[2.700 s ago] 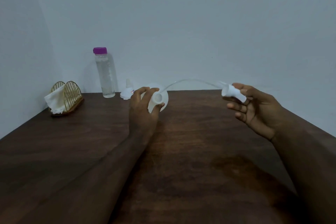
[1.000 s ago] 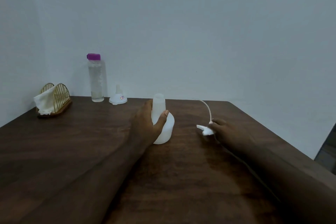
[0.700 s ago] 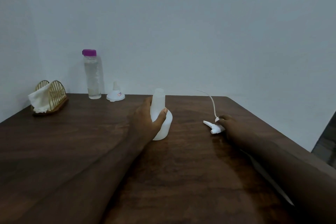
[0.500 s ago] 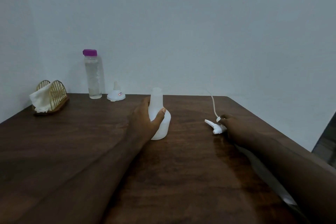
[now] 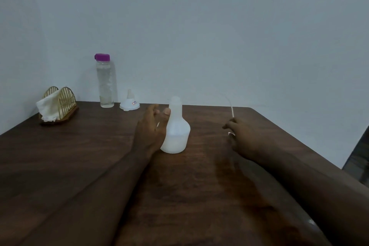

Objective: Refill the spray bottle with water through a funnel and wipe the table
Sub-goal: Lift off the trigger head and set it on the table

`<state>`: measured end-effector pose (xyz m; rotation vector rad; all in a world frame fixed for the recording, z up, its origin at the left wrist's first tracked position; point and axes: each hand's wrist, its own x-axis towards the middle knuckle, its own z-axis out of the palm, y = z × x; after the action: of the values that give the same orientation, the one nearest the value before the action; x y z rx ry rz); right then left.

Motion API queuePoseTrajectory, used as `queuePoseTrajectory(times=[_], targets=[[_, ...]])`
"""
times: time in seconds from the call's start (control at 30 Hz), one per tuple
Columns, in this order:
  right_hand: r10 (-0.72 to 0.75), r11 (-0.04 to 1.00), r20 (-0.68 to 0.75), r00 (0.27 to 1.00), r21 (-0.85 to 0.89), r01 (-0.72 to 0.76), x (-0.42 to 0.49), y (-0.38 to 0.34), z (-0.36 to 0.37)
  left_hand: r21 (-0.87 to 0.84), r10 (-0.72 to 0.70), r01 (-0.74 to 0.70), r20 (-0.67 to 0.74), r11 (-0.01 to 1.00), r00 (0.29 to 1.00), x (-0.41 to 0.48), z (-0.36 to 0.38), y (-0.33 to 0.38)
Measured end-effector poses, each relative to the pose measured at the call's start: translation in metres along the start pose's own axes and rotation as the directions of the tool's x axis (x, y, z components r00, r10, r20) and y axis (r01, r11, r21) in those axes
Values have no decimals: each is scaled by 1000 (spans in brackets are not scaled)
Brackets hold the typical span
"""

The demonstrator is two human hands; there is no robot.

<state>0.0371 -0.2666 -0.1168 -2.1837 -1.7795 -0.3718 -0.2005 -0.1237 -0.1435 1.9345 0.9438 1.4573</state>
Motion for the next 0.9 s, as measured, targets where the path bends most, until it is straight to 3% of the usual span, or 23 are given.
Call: queuePoseTrajectory(times=[0.1,0.27,0.4,0.5,0.63,0.8,0.9], targets=[[-173,975,-161,972,109,192,-13,-70,-19,-34,-88,86,-53,996,995,5,-11,-5],[-349,886,-94,932,292,361,-29,-172,-20,-32,-278,276,-118,961,953,16,-33,-28],[-257,857,1,966,462,228,-10,-218,21,-94,-445,438,-87,894,891,25,-53,-49],[-157,850,105,982,520,80,15,-240,47,-24,-413,412,-43,911,910,26,-75,-63],[-76,862,211,975,505,-42,54,-267,66,115,-385,395,-100,911,917,30,-112,-81],[13,900,160,987,428,-81,104,-291,88,212,-358,361,-54,908,932,40,-123,-92],[111,870,147,983,464,-168,135,-293,103,313,-329,318,-19,895,944,52,-121,-98]])
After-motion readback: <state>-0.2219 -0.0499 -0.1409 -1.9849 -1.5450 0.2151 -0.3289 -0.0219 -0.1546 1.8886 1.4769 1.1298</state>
